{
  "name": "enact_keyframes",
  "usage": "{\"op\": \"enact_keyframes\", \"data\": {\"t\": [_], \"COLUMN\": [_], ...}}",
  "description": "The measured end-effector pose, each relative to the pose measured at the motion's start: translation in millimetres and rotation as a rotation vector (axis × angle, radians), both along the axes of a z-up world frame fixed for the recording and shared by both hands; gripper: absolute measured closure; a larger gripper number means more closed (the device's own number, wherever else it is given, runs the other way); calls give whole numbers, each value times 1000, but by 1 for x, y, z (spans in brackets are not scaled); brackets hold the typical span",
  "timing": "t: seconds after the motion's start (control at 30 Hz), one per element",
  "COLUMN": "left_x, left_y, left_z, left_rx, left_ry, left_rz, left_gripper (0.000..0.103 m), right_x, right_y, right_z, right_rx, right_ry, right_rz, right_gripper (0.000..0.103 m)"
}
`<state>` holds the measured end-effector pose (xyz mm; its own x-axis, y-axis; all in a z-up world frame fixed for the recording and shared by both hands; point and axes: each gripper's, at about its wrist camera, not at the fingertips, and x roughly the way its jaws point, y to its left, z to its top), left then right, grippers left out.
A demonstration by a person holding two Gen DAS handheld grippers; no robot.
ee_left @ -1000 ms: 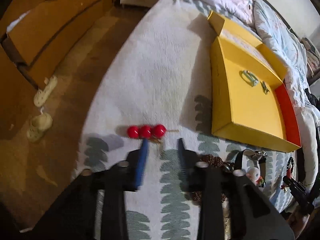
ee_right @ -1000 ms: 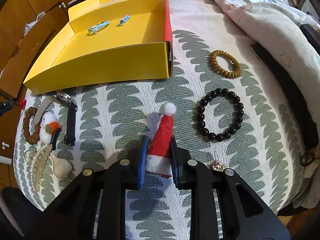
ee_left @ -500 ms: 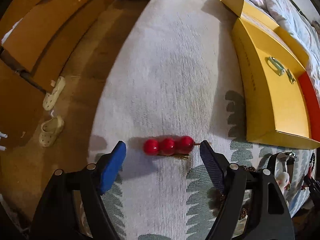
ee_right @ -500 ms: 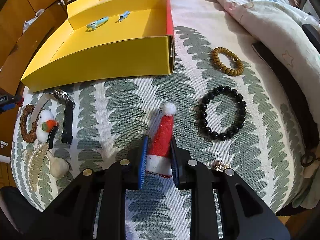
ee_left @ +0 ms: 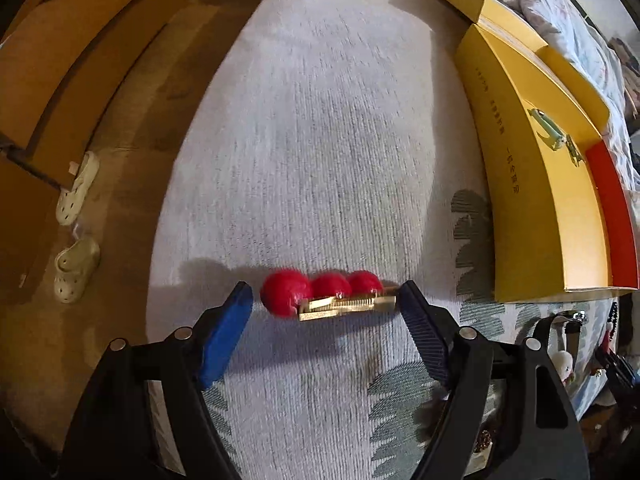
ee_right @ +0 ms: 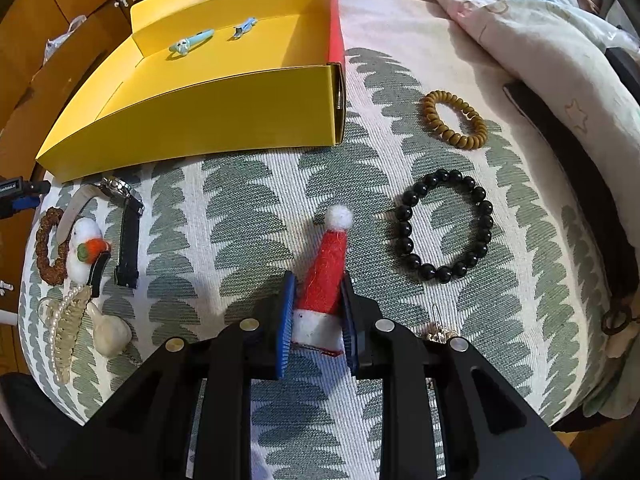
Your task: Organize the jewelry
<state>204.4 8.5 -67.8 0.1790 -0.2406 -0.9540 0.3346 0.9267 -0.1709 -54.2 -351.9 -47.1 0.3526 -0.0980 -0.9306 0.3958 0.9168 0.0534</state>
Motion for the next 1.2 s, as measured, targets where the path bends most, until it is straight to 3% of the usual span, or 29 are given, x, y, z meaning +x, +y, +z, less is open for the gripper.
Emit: {"op": "enact_keyframes", "data": {"t": [0.2, 0.4, 0.7, 0.87, 1.0, 1.2], "left_x": [4, 14, 27, 26, 21, 20], "left_y": [-6, -4, -10, -21, -30, -23], "left_z": [7, 15, 11, 9, 8, 9], "left_rx": [-17, -94, -138, -136, -85, -105], "left_ry": [-23, -42, 9, 23, 0, 17], "left_rz": [-24, 5, 71, 71, 50, 62], "left_gripper": [28, 28, 28, 35, 48, 48], "right_x": [0, 1, 4, 4, 5, 6], "right_y": [0, 0, -1, -1, -1, -1], "right_z": [-2, -3, -4, -3, -3, -3], "right_rx": [-2, 0, -3, 1, 3, 6], "right_ry": [3, 6, 12, 9, 8, 5], "right_rz": [0, -4, -3, -4, -5, -6], "right_gripper": [81, 81, 81, 81, 81, 81]}}
